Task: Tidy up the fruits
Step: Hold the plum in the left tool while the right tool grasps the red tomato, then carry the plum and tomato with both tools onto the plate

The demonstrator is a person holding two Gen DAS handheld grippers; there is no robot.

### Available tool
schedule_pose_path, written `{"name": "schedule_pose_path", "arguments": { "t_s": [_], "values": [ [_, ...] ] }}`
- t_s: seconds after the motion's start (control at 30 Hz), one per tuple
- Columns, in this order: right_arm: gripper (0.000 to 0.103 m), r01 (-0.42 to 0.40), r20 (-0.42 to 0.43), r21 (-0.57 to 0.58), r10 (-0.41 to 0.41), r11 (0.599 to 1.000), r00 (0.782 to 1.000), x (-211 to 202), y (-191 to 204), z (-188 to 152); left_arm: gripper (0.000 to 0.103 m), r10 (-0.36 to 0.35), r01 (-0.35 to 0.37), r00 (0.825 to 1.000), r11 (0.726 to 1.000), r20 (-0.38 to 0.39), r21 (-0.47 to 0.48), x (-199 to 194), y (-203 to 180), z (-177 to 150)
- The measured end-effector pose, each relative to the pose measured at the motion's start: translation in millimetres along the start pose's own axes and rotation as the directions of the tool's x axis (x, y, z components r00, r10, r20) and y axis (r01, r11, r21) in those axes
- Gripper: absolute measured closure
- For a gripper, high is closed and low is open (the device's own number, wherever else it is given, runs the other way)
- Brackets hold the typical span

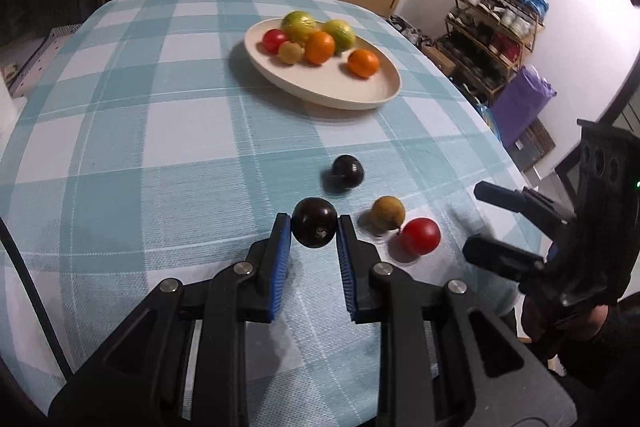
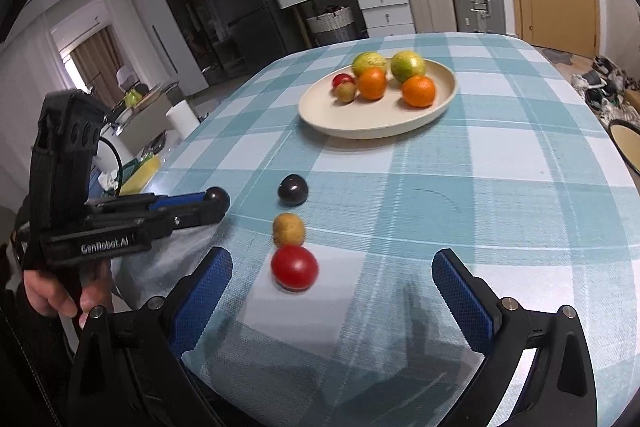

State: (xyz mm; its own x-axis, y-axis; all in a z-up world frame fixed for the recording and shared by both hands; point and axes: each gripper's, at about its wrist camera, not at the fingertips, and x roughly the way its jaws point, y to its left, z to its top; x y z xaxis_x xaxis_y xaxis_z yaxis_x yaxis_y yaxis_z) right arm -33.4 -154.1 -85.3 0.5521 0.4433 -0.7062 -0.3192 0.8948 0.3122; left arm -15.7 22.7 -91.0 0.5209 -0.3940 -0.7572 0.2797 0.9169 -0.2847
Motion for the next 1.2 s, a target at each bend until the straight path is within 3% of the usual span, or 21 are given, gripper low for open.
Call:
{"name": "schedule_pose_path", "arguments": {
  "t_s": [0.1,0.2,0.27,0.33,0.37,0.5,0.9,1.2],
  "values": [
    [0.001,-0.008,-0.017,-0.009,0.008,1.000,1.000,8,5,1,0.083,0.005,-0.005,1.000,1.000,0.009,-0.010,-4,4,-1],
    [0.014,-0.025,-0.038,-0.027,0.024,0.999,0.999,15,11,0,0.083,0.008,-0.007,1.000,1.000,0.012,-0.023,-6,9,-2],
    [0.031,-0.033,-0.073,-0.047,0.029,0.998,0.997,23,16,-2,0.083,0.007,-0.006,1.000,0.999,0.010,-0.032,-5,11,-3],
    [0.036,-0.036,-0.095,-0.048,0.031,0.998,0.995,28,18,-5,0.083,0.008,-0.008,1.000,0.999,0.010,-0.035,-6,12,-3],
    [0.047,-0.058,-0.102,-0.045,0.053,0.997,0.993,30,19,-6,0.083,0.010,-0.009,1.000,0.999,0.009,-0.037,-6,13,-4],
    [0.072,-0.090,-0.115,-0.055,0.083,0.994,0.990,32,23,-9,0.083,0.013,-0.013,1.000,0.999,0.003,-0.043,-4,14,-5],
    [0.073,-0.094,-0.091,-0.040,0.090,0.995,0.992,25,22,-8,0.083,0.017,-0.017,1.000,0.998,-0.005,-0.055,-2,16,-8],
    [0.073,-0.115,-0.016,-0.024,0.115,0.993,0.993,6,15,1,0.083,0.033,-0.033,0.999,0.998,-0.001,-0.056,-2,17,-1]
  ]
}}
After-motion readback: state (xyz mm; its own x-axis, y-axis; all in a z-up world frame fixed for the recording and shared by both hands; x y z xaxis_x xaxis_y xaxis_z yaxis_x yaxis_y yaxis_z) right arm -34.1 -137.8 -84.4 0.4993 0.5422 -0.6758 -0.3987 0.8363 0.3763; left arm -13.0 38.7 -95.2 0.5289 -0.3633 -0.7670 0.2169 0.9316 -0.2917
